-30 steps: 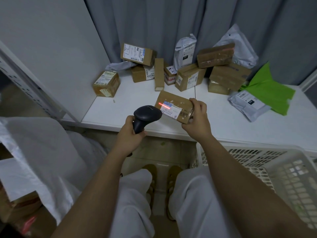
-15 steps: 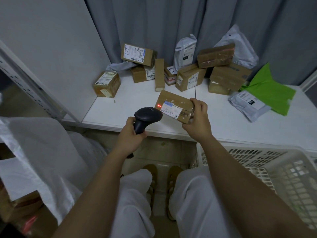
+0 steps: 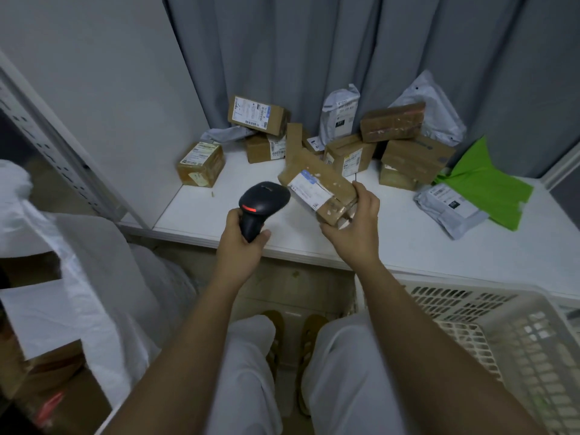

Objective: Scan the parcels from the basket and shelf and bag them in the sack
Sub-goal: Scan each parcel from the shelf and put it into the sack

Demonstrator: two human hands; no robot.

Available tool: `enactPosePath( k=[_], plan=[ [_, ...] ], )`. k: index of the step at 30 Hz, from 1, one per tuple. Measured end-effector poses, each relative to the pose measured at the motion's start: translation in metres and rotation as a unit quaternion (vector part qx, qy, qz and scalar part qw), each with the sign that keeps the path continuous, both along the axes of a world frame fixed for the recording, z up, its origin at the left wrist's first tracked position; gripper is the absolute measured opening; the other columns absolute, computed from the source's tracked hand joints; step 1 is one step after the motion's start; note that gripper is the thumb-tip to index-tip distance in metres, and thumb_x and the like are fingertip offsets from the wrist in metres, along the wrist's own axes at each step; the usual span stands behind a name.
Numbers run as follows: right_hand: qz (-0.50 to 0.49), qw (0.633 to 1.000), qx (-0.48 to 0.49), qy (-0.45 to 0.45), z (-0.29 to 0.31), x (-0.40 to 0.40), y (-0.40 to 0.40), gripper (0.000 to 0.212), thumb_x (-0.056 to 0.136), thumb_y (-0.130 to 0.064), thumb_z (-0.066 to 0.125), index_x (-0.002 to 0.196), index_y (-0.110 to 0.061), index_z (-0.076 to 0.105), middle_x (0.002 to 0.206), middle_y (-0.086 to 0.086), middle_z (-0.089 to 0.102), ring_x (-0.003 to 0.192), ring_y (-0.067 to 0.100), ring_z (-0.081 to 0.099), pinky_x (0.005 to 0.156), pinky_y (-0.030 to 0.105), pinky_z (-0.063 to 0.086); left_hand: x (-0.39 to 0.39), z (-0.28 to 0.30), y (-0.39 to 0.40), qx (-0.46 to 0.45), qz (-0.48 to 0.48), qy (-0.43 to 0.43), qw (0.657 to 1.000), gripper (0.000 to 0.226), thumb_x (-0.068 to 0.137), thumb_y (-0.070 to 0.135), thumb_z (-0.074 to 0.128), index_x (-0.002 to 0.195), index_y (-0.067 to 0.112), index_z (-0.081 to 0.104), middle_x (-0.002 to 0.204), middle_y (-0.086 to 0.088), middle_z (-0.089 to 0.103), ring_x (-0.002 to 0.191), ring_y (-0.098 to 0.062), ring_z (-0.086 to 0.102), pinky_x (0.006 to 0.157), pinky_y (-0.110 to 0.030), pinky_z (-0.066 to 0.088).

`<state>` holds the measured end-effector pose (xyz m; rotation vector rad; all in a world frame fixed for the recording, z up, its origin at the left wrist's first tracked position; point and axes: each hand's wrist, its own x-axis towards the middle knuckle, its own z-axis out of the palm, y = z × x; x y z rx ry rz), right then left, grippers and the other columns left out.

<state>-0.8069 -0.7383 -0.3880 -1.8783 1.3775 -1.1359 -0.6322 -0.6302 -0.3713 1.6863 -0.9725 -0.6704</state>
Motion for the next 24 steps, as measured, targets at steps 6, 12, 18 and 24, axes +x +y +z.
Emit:
enactPosePath(
  k=[6, 12, 18, 24],
  plan=[
    [0.070, 0.974, 0.038, -0.214, 0.057, 0.036, 0.066, 0.088, 0.075, -0.024, 0.083, 0.144, -0.030, 0.030, 0.138, -0.008, 0.034, 0.124, 0.007, 0.044, 0.082, 0.015, 0.054, -0.021, 0.060, 0.048, -0.148, 0.111, 0.036, 0.982, 0.038, 0.088, 0.015, 0.066, 0.118, 0.023, 0.045, 0.105, 0.005, 0.065, 0.092, -0.014, 0.067, 0.086, -0.039, 0.052],
    [0.173, 0.960, 0.012, -0.220, 0.135, 0.073, 0.148, 0.082, 0.078, -0.037, 0.079, 0.145, -0.026, 0.033, 0.140, -0.004, 0.046, 0.122, 0.012, 0.052, 0.095, 0.022, 0.049, -0.014, 0.132, 0.151, -0.210, 0.164, 0.007, 0.964, 0.036, 0.089, 0.019, 0.066, 0.116, 0.026, 0.045, 0.085, 0.020, 0.066, 0.078, -0.005, 0.068, 0.075, -0.036, 0.054],
    [0.296, 0.949, -0.035, -0.100, 0.183, 0.119, 0.235, 0.079, 0.076, -0.042, 0.079, 0.142, -0.025, 0.039, 0.139, -0.003, 0.042, 0.122, 0.011, 0.047, 0.099, 0.026, 0.042, 0.003, 0.151, 0.279, -0.227, 0.216, 0.011, 0.950, 0.038, 0.090, 0.014, 0.065, 0.119, 0.025, 0.044, 0.098, 0.012, 0.065, 0.072, -0.002, 0.067, 0.064, -0.018, 0.051],
    [0.449, 0.873, -0.120, 0.149, 0.164, 0.173, 0.298, 0.094, 0.071, -0.049, 0.078, 0.148, -0.030, 0.026, 0.144, -0.004, 0.034, 0.124, 0.015, 0.043, 0.096, 0.029, 0.040, 0.054, 0.116, 0.395, -0.213, 0.388, 0.015, 0.897, 0.040, 0.087, 0.023, 0.069, 0.119, 0.032, 0.047, 0.109, 0.010, 0.063, 0.098, -0.005, 0.062, 0.078, -0.018, 0.048]
  ],
)
